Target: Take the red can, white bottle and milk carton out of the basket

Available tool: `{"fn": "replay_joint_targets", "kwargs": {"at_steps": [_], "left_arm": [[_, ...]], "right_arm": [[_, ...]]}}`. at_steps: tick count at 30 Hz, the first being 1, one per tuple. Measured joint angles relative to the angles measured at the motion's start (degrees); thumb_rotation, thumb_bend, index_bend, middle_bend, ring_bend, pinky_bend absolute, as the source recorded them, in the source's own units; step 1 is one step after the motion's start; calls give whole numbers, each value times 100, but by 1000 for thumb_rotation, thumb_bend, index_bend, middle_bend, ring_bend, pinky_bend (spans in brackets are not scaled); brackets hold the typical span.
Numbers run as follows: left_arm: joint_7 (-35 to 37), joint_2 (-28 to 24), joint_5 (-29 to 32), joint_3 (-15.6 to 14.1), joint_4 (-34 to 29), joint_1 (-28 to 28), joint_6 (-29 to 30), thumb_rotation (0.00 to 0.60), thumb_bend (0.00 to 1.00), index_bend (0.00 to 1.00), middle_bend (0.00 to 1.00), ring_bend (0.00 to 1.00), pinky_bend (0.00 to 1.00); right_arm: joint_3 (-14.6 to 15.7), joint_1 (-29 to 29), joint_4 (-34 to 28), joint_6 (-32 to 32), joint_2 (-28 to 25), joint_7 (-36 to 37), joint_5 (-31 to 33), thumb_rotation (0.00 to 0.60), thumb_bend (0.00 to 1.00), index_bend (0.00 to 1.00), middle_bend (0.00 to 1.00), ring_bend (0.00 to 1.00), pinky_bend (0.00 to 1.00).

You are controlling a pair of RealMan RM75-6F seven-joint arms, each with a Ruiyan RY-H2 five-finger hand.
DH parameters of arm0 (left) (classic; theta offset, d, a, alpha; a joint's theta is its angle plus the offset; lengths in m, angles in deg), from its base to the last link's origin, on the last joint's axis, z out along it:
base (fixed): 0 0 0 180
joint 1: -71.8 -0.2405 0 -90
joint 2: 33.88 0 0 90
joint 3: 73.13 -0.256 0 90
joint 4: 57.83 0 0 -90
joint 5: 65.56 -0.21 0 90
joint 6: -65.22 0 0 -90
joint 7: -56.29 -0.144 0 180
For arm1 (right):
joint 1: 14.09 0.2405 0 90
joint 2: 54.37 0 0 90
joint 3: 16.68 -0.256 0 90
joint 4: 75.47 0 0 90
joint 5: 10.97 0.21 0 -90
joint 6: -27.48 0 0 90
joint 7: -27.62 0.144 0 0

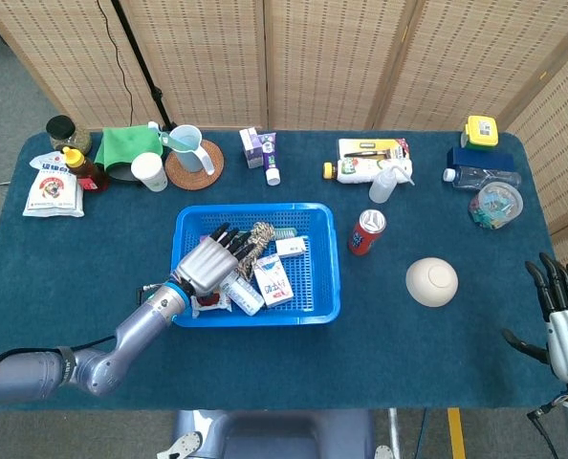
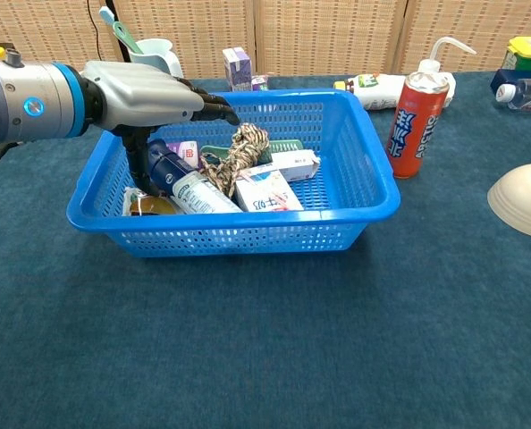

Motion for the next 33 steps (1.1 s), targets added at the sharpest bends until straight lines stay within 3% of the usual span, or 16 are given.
{"fn": "replay_joint_targets", "kwargs": {"at_steps": [27, 31, 33], "left_arm": [[-332, 668, 782, -440, 869, 634, 200, 600, 58, 0, 0, 0, 4], [-369, 722, 729, -506, 930, 668, 241, 600, 68, 22, 57, 81, 117], [-368, 747, 652, -524, 962, 666, 289, 600, 94, 124, 179, 198, 234]], "right_arm": [[-204, -21, 89, -195, -19, 292, 223, 600, 0, 0, 0, 0, 0], [-226, -22, 95, -235, -39, 368, 259, 600, 0, 0, 0, 0, 0], [-240, -22, 102, -246, -45, 390, 272, 600, 0, 0, 0, 0, 0]]}}
